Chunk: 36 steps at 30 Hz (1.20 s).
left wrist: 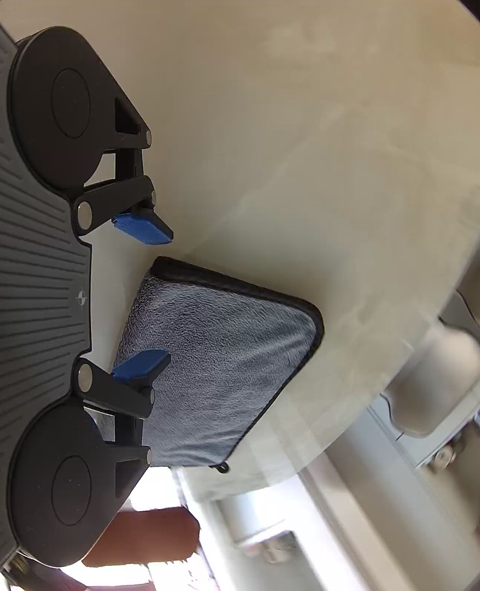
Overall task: Fold towel
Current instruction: 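Grasp the folded towel edge with the left gripper while the right gripper grasps it too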
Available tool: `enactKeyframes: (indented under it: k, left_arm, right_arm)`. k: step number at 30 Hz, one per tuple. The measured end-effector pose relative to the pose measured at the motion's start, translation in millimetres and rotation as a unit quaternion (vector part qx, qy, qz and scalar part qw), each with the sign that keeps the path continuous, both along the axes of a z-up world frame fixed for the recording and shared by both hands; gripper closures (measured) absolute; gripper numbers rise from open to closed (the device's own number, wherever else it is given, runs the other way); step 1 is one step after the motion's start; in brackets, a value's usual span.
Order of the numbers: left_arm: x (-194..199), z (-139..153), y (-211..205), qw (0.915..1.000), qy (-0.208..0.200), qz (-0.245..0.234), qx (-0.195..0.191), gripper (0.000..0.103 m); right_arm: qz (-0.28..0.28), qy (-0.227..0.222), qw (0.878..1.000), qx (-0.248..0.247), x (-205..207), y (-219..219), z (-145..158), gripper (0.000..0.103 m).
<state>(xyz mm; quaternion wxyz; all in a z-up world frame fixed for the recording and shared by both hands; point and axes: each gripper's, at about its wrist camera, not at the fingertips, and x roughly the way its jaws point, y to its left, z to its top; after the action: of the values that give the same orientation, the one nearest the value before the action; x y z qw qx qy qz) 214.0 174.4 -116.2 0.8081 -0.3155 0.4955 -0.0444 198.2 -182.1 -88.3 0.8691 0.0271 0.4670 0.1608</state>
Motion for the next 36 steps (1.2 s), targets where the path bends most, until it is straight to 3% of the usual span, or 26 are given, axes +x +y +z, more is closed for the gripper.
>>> enactKeyframes:
  k: [6, 9, 11, 12, 16, 18, 21, 23, 27, 29, 33, 35, 36]
  left_arm:
    - [18.8, -2.8, 2.9, 0.9993, 0.018, 0.011, -0.029, 0.034]
    - [21.8, -1.5, -3.5, 0.9999, 0.012, -0.008, -0.006, 0.041]
    - [22.3, 0.1, -9.8, 0.9992, 0.016, -0.029, 0.023, 0.081]
    - [24.0, -0.4, -12.7, 0.9983, 0.019, -0.042, 0.035, 0.089]
    - [22.7, 3.3, -14.7, 0.9975, 0.014, -0.057, 0.04, 0.09]
    - [23.7, 7.4, -14.4, 0.9978, 0.011, -0.06, 0.029, 0.091]
    - [27.2, 13.7, -13.4, 0.998, 0.009, -0.061, 0.013, 0.091]
    - [31.5, 15.4, -13.5, 0.998, 0.011, -0.062, 0.005, 0.091]
    - [36.7, 17.3, -13.2, 0.9979, 0.016, -0.062, -0.006, 0.091]
    - [38.5, 17.6, -13.5, 0.9978, 0.018, -0.063, -0.008, 0.09]
    - [42.5, 16.3, -14.6, 0.9974, 0.023, -0.067, -0.014, 0.089]
    - [42.6, 15.1, -9.5, 0.9976, 0.022, -0.06, -0.027, 0.08]
    - [42.3, 14.6, -5.8, 0.9977, 0.02, -0.054, -0.035, 0.076]
  right_arm:
    - [-0.012, 0.0, 1.0, -0.002, -0.7, -6.6, 0.2, 0.063]
    - [-0.018, -0.002, 1.0, 0.001, -0.9, -8.1, 2.8, 0.063]
    - [-0.013, -0.006, 1.0, 0.003, -2.3, -5.0, 6.5, 0.061]
    - [-0.005, -0.009, 1.0, 0.003, -3.0, -0.9, 9.1, 0.059]
    - [0.056, -0.032, 0.998, -0.002, -9.4, 30.1, 20.5, 0.04]
    - [0.11, -0.059, 0.992, -0.011, -15.3, 56.5, 25.8, 0.037]
    - [0.186, -0.101, 0.977, -0.04, -23.2, 97.3, 28.0, 0.034]
    - [0.238, -0.135, 0.959, -0.072, -28.5, 127.0, 24.7, 0.035]
    - [0.296, -0.185, 0.927, -0.134, -31.1, 168.5, 8.6, 0.047]
    - [0.308, -0.191, 0.919, -0.153, -25.9, 184.4, -2.8, 0.06]
    - [0.308, -0.191, 0.921, -0.146, -12.9, 195.1, -11.9, 0.075]
    - [0.305, -0.188, 0.925, -0.131, -7.0, 195.6, -11.8, 0.092]
    - [0.301, -0.181, 0.928, -0.124, -3.5, 195.2, -11.6, 0.093]
